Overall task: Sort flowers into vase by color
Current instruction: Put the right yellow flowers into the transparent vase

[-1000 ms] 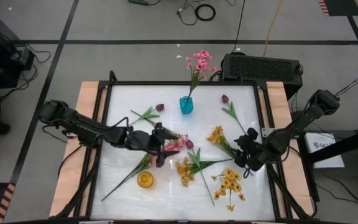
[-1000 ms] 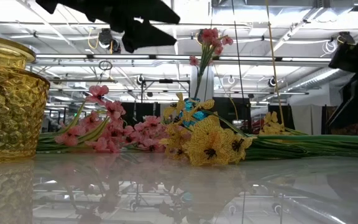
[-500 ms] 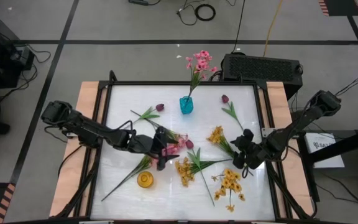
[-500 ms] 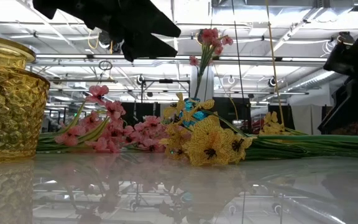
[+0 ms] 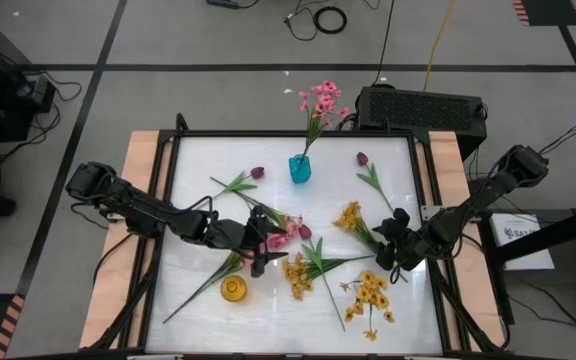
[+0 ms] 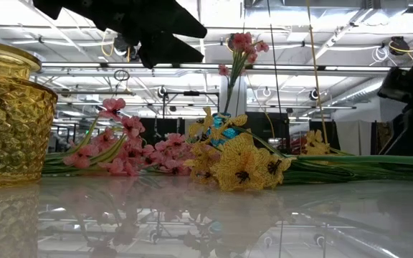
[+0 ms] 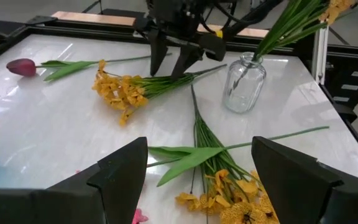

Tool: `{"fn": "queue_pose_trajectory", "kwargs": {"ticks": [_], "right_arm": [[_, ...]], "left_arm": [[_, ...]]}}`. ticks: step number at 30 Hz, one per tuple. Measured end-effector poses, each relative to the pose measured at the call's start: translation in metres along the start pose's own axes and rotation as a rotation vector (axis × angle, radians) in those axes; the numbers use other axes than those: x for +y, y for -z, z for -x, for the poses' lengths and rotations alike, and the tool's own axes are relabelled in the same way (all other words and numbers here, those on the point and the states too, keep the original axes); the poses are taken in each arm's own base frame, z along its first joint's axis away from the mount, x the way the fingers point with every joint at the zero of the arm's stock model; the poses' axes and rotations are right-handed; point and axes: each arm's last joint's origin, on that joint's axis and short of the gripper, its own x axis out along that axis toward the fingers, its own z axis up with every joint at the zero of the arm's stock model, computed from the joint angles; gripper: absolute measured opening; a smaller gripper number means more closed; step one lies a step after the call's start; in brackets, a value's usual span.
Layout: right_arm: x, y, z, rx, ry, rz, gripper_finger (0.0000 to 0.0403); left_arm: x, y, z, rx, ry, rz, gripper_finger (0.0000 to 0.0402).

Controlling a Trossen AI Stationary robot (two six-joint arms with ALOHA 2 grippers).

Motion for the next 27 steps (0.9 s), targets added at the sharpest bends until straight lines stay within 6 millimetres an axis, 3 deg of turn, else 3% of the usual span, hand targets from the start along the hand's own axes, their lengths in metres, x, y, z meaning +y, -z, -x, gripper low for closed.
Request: {"fn": "queue_pose_trajectory", "kwargs": {"ticks": [5,13,20,27], "right_arm": [[-0.009,0.009,-0.004,0.011,0.029,-0.057,0.0142],[-0.011,0.01,-0.004,-0.023,0.059,-0.079,0.0012],[-0.002,-0.01,0.008,-0.095,0.077,-0.06,0.0004],[0.012,-0.057,0.047,-0.239,0.074,-0.012,0.0003]], "left_arm": [[0.0,-0.002,0.0,-0.025,-0.013,0.006,0.0294],[0.0,-0.002,0.0,-0.026,-0.014,0.006,0.0294],[0.0,-0.003,0.0,-0.034,-0.014,0.008,0.0294],[-0.001,-0.01,0.0,-0.102,-0.003,0.013,0.0294]]}}
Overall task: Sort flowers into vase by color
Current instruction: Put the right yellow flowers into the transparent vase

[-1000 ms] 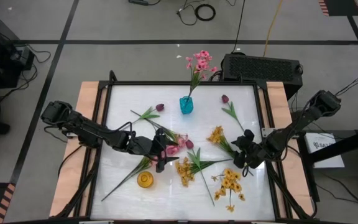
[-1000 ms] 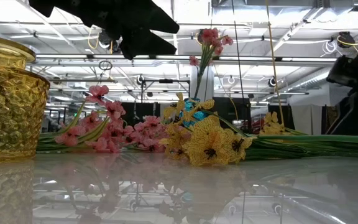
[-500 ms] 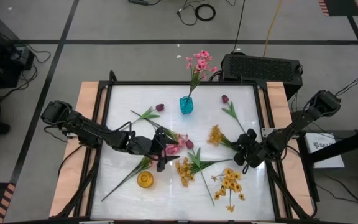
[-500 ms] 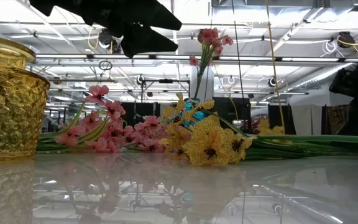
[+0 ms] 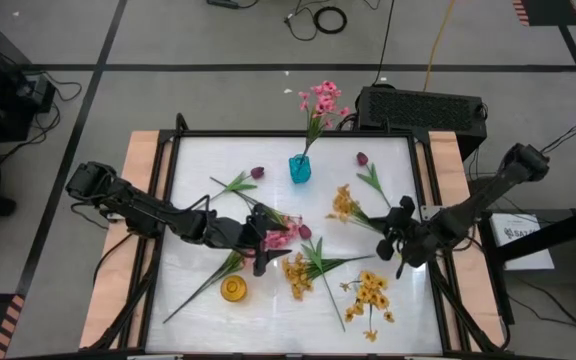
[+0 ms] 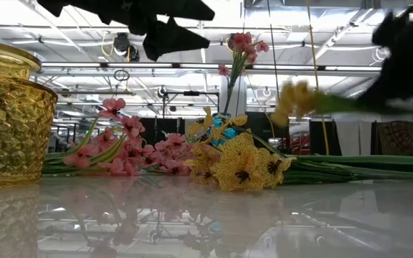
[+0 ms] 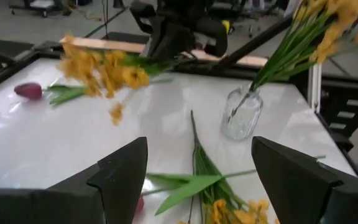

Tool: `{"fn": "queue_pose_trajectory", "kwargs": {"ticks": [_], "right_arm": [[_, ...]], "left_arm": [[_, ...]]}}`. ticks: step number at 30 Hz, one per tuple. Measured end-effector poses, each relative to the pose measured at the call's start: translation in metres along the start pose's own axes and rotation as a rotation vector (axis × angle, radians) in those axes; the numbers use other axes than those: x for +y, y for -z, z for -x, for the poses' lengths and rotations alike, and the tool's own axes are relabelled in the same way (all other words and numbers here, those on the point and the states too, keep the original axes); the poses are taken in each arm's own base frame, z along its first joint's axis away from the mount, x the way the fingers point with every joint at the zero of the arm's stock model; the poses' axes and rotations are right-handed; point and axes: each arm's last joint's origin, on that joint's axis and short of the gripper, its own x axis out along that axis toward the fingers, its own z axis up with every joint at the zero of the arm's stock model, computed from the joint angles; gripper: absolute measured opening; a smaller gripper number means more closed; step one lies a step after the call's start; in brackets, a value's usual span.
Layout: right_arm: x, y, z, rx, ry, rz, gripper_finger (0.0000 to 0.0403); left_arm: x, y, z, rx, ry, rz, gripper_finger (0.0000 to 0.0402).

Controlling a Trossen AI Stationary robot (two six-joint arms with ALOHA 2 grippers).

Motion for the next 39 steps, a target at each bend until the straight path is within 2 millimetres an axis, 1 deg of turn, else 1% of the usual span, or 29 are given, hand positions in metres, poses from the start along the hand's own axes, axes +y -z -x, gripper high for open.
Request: {"fn": "queue_pose_trajectory", "kwargs": {"ticks": [3,7,9,14,16,18,21,24,26,31,35,37,39], "right_arm": [[0.003,-0.03,0.019,-0.108,-0.017,0.014,0.0002],[0.002,-0.07,0.047,-0.271,-0.025,0.023,0.0001],[0.001,-0.085,0.059,-0.353,-0.017,0.031,0.0001],[-0.001,-0.117,0.082,-0.523,-0.064,0.013,0.0001],[0.0,-0.127,0.089,-0.581,-0.142,0.014,0.0],[0.002,-0.137,0.096,-0.652,-0.233,0.015,0.0],[0.006,-0.149,0.103,-0.769,-0.339,0.027,0.0],[0.009,-0.157,0.106,-0.877,-0.41,0.041,0.0],[0.013,-0.16,0.105,-0.928,-0.438,0.056,0.0],[0.031,-0.161,0.091,-0.949,-0.442,0.132,0.0],[0.042,-0.161,0.08,-0.96,-0.428,0.145,0.0],[0.046,-0.163,0.076,-0.981,-0.44,0.141,0.0],[0.05,-0.163,0.073,-1.008,-0.474,0.141,0.0]], "left_arm": [[-0.001,-0.005,0.0,-0.053,0.008,-0.019,0.0294],[0.0,-0.014,0.001,-0.142,0.0,-0.036,0.0294],[0.002,-0.019,0.001,-0.184,-0.016,-0.037,0.0294],[0.013,-0.031,0.0,-0.29,-0.045,0.001,0.0294],[0.018,-0.036,-0.004,-0.332,-0.05,0.013,0.0294],[0.021,-0.041,-0.01,-0.343,-0.036,0.008,0.0294],[0.021,-0.053,-0.024,-0.362,-0.002,-0.024,0.0294],[0.018,-0.067,-0.041,-0.384,0.011,-0.077,0.0294],[0.016,-0.078,-0.05,-0.407,0.01,-0.111,0.0294],[0.008,-0.108,-0.065,-0.489,0.008,-0.172,0.0294],[0.002,-0.121,-0.075,-0.501,0.071,-0.185,0.0294],[0.0,-0.124,-0.081,-0.492,0.083,-0.188,0.0294],[-0.001,-0.122,-0.088,-0.487,0.086,-0.179,0.0294]]}}
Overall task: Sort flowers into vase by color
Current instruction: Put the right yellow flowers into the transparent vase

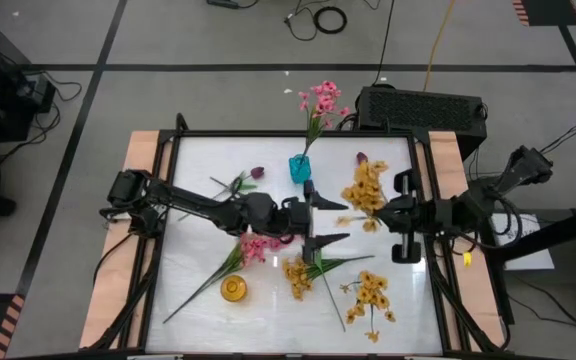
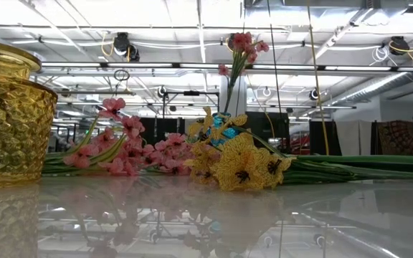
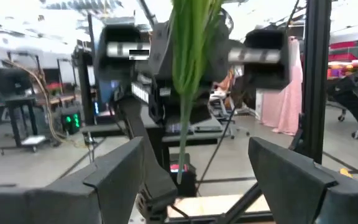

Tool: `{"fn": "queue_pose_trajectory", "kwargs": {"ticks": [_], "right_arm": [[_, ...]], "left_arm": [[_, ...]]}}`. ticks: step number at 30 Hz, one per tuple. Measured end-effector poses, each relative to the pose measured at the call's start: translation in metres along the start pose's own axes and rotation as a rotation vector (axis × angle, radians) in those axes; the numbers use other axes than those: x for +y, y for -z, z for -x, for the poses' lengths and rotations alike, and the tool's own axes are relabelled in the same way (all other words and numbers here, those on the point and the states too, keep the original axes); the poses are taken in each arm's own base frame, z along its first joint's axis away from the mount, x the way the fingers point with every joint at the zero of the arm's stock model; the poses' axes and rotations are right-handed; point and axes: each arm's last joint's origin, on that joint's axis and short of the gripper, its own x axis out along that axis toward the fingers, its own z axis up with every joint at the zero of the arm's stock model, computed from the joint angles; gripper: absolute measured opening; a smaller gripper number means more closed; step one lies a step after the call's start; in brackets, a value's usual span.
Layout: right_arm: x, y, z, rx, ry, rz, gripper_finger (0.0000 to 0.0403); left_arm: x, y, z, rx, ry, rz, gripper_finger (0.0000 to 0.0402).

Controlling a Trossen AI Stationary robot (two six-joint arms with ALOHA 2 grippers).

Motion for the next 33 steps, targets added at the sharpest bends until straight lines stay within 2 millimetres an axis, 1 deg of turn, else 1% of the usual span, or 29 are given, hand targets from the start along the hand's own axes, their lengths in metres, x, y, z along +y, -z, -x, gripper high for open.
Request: {"fn": "queue_pose_trajectory", "kwargs": {"ticks": [4,6,10,13,23,28,33], "right_arm": [[0.003,0.001,-0.004,-0.054,-0.027,-0.019,0.0],[0.006,0.005,-0.006,-0.045,-0.031,-0.013,0.0],[0.009,0.011,-0.009,-0.03,-0.033,-0.005,0.0],[0.009,0.014,-0.011,-0.022,-0.028,0.004,0.0],[0.004,0.021,-0.019,-0.039,-0.05,0.035,0.0],[0.003,0.023,-0.02,-0.024,-0.048,0.046,0.0],[0.003,0.025,-0.02,-0.013,-0.051,0.031,0.0]], "left_arm": [[0.0,0.011,-0.009,0.006,-0.003,0.041,0.0294],[-0.001,0.014,-0.014,-0.002,0.0,0.041,0.0294],[-0.003,0.021,-0.021,-0.058,0.064,0.046,0.0294],[-0.004,0.02,-0.023,-0.077,0.071,0.064,0.0294],[0.007,0.021,-0.032,-0.088,0.164,0.113,0.0293],[0.009,0.028,-0.034,-0.067,0.162,0.117,0.0267],[0.009,0.028,-0.034,-0.064,0.169,0.112,0.0218]]}}
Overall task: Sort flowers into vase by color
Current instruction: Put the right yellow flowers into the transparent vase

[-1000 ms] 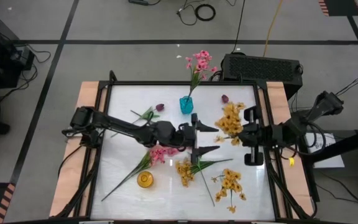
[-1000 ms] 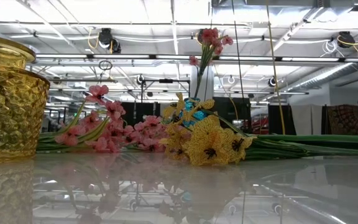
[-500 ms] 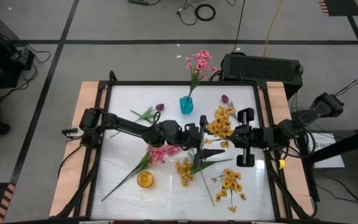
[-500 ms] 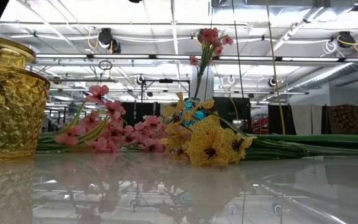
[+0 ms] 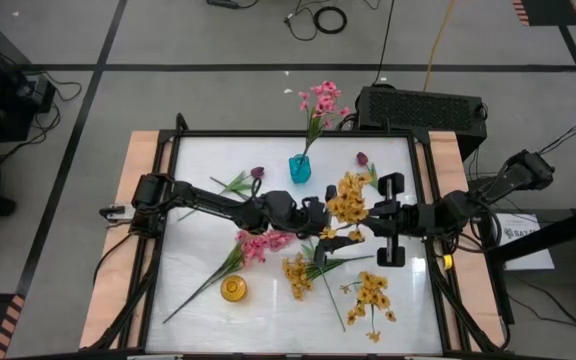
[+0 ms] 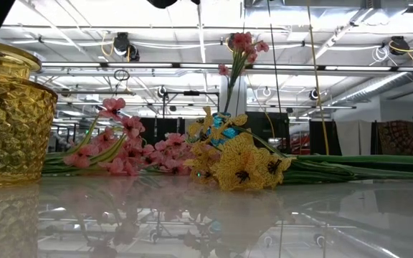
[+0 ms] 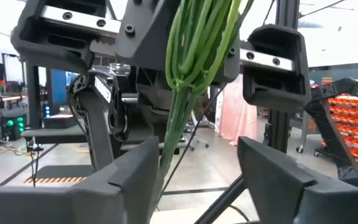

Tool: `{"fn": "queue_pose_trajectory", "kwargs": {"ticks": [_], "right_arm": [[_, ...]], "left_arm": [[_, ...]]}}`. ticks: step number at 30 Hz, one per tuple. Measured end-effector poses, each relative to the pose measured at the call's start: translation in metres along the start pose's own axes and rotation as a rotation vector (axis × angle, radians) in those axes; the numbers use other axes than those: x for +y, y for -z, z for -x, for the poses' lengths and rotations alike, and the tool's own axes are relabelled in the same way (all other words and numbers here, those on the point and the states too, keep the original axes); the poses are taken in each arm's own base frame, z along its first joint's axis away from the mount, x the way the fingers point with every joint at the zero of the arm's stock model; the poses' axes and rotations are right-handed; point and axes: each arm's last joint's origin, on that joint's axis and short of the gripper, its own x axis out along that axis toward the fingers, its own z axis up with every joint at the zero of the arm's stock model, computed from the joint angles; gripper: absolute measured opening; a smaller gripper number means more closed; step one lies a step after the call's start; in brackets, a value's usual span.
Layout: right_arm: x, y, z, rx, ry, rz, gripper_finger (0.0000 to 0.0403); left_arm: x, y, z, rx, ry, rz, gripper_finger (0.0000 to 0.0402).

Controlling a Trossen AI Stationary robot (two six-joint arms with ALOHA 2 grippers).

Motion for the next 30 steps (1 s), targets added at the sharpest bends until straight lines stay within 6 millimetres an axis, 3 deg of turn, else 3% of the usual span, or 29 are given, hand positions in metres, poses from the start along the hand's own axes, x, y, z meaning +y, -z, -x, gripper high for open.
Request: {"fn": "queue_pose_trajectory", "kwargs": {"ticks": [12,25,30], "right_arm": [[0.0004,0.0011,0.0,0.01,-0.004,0.002,0.0003],[0.0003,0.0033,0.0022,0.064,-0.015,-0.043,0.0007],[-0.0049,0.0006,0.0095,0.138,-0.005,-0.094,0.0047]], "left_arm": [[0.0049,-0.0022,0.0006,-0.021,0.001,-0.006,0.0082],[0.0057,-0.0018,0.0018,0.03,-0.003,-0.004,0.0023],[0.0075,-0.0025,0.0034,0.074,-0.01,-0.005,0.002]]}}
